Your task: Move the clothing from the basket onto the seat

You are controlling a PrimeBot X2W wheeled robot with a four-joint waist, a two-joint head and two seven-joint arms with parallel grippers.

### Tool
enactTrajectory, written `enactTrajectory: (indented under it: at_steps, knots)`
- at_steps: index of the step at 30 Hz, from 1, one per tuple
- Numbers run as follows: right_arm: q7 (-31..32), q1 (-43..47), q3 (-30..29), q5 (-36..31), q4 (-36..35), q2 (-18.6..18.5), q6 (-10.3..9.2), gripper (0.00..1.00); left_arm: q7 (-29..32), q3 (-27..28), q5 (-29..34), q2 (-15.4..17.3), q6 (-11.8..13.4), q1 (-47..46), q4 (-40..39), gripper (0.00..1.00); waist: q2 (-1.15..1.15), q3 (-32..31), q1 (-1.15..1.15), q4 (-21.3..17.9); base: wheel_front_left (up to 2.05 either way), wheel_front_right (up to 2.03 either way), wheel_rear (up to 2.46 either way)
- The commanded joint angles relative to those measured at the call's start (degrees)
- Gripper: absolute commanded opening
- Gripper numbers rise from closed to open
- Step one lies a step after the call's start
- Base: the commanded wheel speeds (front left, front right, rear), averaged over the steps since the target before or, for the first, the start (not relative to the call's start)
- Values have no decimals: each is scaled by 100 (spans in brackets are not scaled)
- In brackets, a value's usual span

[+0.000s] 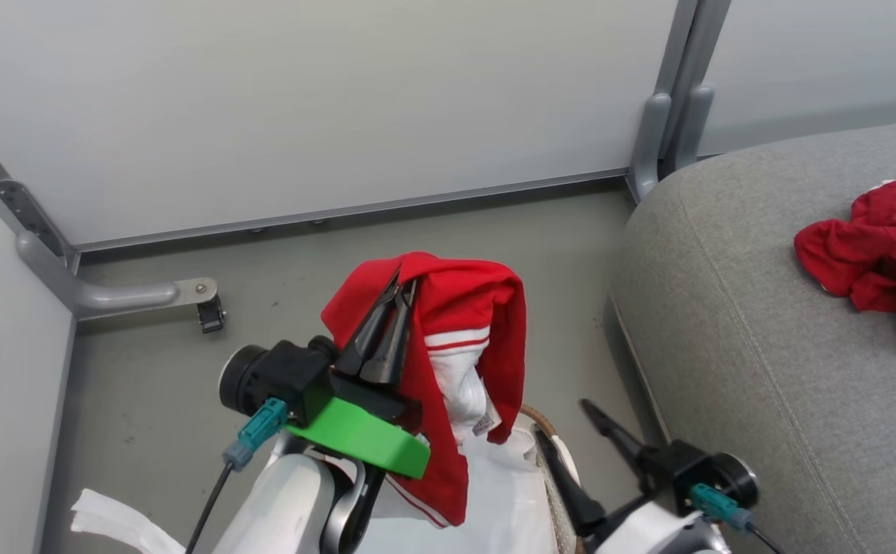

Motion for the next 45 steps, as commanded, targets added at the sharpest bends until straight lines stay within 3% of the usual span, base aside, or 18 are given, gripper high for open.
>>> enactTrajectory:
  at_steps: [1, 4, 10, 23, 24, 25, 26, 29, 31, 32, 39, 45]
  knots:
    - [-11, -135, 188, 97, -99, -37, -8, 100, -2, -31, -21, 10, -19, 3, -2, 0, 0, 13, 1, 47, 0, 0, 0]
    - [-10, -313, 663, 272, -353, -94, -8, 100, -2, -111, -84, 9, -19, -24, 26, 0, 0, 49, 1, 132, 0, 0, 0]
    - [-10, -695, 1074, 331, -522, -70, -8, 100, -2, -275, -146, 9, -19, -120, 26, 0, 0, 125, 1, 307, 0, 0, 0]
    - [-10, -1334, 1228, 26, -49, 127, -8, 100, -2, -854, -306, 8, 31, -242, -27, 0, 0, 252, 1, 695, 0, 0, 0]
    - [-10, -1352, 1223, 34, -22, 136, -8, 83, -2, -892, -324, 8, 36, -246, -35, 0, 0, 260, 1, 731, 0, 0, 0]
    - [-10, -1354, 1222, 83, -21, 140, -8, 32, -2, -917, -334, 8, 38, -243, -38, 0, 0, 263, 1, 753, 0, 0, 0]
    - [-10, -1343, 1233, 160, -45, 143, -8, 0, -2, -944, -358, 8, 42, -238, -43, 0, 0, 264, 1, 771, 0, 0, 0]
    - [-10, -1281, 1258, 253, -69, 136, -8, 0, -2, -947, -342, 8, 64, -226, -51, 0, 0, 265, 1, 781, 0, 0, 0]
    - [-10, -1234, 1222, 294, -53, 133, -8, 0, -2, -895, -356, 7, 79, -193, -101, 47, 0, 255, 1, 737, 0, 0, 0]
    - [-10, -1215, 1207, 295, -55, 134, -8, 0, -2, -868, -343, 5, 80, -157, -94, 99, 0, 251, 1, 694, 0, 0, 0]
    - [-10, -1095, 1098, 277, -86, 137, -8, 0, 1, -704, -222, 8, 87, -38, -43, 100, 0, 258, 1, 106, 0, 0, 0]
    - [-10, -1066, 1045, 245, -123, 137, -8, 0, 2, -520, -137, 9, 58, 9, 55, 100, 0, 380, 1, -837, 0, 0, 0]
